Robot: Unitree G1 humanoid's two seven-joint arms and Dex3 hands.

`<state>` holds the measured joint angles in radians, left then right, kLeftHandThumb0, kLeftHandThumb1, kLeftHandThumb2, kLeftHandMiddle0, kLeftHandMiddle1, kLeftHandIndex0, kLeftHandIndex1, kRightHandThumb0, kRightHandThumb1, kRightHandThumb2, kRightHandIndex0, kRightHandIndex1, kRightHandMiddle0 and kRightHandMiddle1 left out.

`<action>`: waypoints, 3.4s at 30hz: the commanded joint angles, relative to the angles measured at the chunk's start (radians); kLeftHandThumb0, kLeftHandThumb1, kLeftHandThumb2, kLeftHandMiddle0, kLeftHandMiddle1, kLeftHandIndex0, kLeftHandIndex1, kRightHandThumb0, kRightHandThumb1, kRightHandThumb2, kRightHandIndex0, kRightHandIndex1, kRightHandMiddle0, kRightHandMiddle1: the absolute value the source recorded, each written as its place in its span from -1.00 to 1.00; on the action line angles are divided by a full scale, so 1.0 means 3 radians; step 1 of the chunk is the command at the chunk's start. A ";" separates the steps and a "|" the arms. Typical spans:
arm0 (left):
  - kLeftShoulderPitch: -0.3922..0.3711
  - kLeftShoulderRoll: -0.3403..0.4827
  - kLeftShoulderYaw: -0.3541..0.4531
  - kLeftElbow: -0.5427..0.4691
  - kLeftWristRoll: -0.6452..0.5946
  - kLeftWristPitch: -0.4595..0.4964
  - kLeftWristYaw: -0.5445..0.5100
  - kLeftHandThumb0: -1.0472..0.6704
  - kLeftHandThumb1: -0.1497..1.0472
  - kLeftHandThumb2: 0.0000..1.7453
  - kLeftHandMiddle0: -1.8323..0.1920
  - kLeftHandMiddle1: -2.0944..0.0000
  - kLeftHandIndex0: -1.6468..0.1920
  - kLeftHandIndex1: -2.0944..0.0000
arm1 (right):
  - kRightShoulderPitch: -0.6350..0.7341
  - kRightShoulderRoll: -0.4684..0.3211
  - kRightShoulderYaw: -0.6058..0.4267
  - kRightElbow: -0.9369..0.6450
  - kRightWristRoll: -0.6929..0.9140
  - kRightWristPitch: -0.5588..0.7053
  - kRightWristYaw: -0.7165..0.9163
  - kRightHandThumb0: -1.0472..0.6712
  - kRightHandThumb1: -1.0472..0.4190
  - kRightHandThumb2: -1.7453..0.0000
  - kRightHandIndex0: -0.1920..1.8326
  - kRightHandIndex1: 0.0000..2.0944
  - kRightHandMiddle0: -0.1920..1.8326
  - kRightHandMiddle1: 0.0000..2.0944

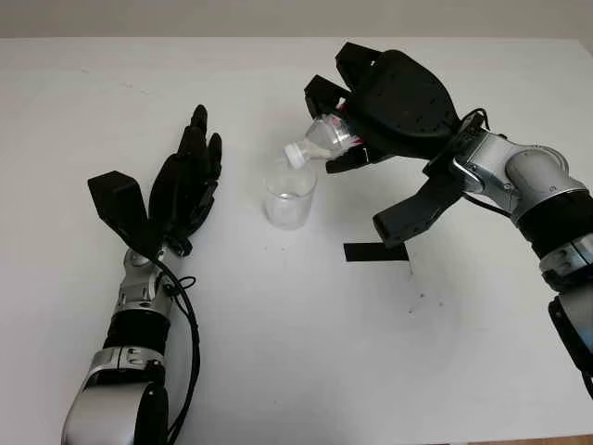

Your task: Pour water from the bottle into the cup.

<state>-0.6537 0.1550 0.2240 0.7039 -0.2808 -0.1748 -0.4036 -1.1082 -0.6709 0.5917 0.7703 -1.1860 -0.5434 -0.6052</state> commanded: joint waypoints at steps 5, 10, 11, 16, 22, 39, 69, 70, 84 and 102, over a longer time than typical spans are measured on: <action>0.0020 -0.0006 0.0012 0.0089 -0.0015 0.0005 -0.0022 -0.76 1.00 -0.13 1.00 1.00 1.00 1.00 | -0.0088 -0.0037 -0.0043 0.0001 0.0064 0.0018 -0.0057 -0.37 -1.00 0.57 0.47 1.00 0.00 1.00; 0.0029 0.0000 0.0009 0.0063 -0.0005 0.0016 -0.0009 -0.75 1.00 -0.12 1.00 1.00 1.00 1.00 | 0.0000 -0.0012 -0.0175 -0.0057 0.0327 0.0036 0.0056 -0.36 -1.00 0.58 0.45 1.00 0.06 1.00; 0.0033 0.0003 0.0008 0.0058 -0.0003 0.0019 -0.0011 -0.75 1.00 -0.12 1.00 1.00 1.00 1.00 | 0.0030 -0.0002 -0.0221 -0.0077 0.0414 0.0040 0.0103 -0.36 -1.00 0.59 0.46 1.00 0.07 1.00; 0.0049 0.0018 0.0006 0.0057 0.0005 0.0004 -0.0023 -0.75 1.00 -0.11 1.00 1.00 1.00 1.00 | 0.0293 0.0166 -0.0627 -0.0209 0.1173 0.0078 0.0476 -0.33 -1.00 0.69 0.56 1.00 0.14 1.00; 0.0054 0.0020 0.0007 0.0038 -0.0005 0.0046 -0.0026 -0.76 1.00 -0.11 1.00 1.00 1.00 1.00 | 0.0649 0.0520 -0.1210 -0.0594 0.2216 0.0398 0.1050 -0.28 -1.00 0.68 0.59 1.00 0.20 1.00; 0.0077 0.0025 -0.0002 0.0035 0.0006 0.0061 -0.0044 -0.75 1.00 -0.13 1.00 1.00 1.00 1.00 | 0.1581 0.1535 -0.2238 -0.2709 0.4004 0.2988 0.1871 -0.30 -1.00 0.57 0.42 1.00 0.14 1.00; 0.0136 0.0036 -0.0011 -0.0057 -0.0008 0.0172 -0.0095 -0.76 1.00 -0.14 1.00 1.00 1.00 1.00 | 0.2365 0.1519 -0.2109 -0.2742 0.3326 0.1483 0.1821 -0.23 -1.00 0.56 0.45 1.00 0.04 1.00; 0.0134 0.0036 -0.0017 -0.0057 0.0002 0.0173 -0.0090 -0.76 1.00 -0.14 1.00 1.00 1.00 1.00 | 0.2373 0.1559 -0.2137 -0.2748 0.3373 0.1503 0.1804 -0.22 -1.00 0.57 0.46 1.00 0.04 1.00; 0.0091 0.0039 -0.0003 0.0009 -0.0004 0.0159 -0.0110 -0.76 1.00 -0.15 1.00 1.00 1.00 1.00 | 0.2492 0.2097 -0.2286 -0.2750 0.3967 0.1711 0.1652 -0.26 -1.00 0.54 0.52 1.00 0.21 1.00; 0.0129 0.0042 -0.0003 -0.0034 0.0002 0.0174 -0.0098 -0.76 1.00 -0.14 1.00 1.00 1.00 1.00 | 0.2591 0.2111 -0.2253 -0.2469 0.3869 0.1550 0.1672 -0.21 -1.00 0.55 0.49 1.00 0.22 1.00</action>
<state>-0.6448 0.1657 0.2237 0.6853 -0.2820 -0.1305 -0.4364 -0.3392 -0.0360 -0.0782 0.0303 -0.0313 -0.0566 -0.1049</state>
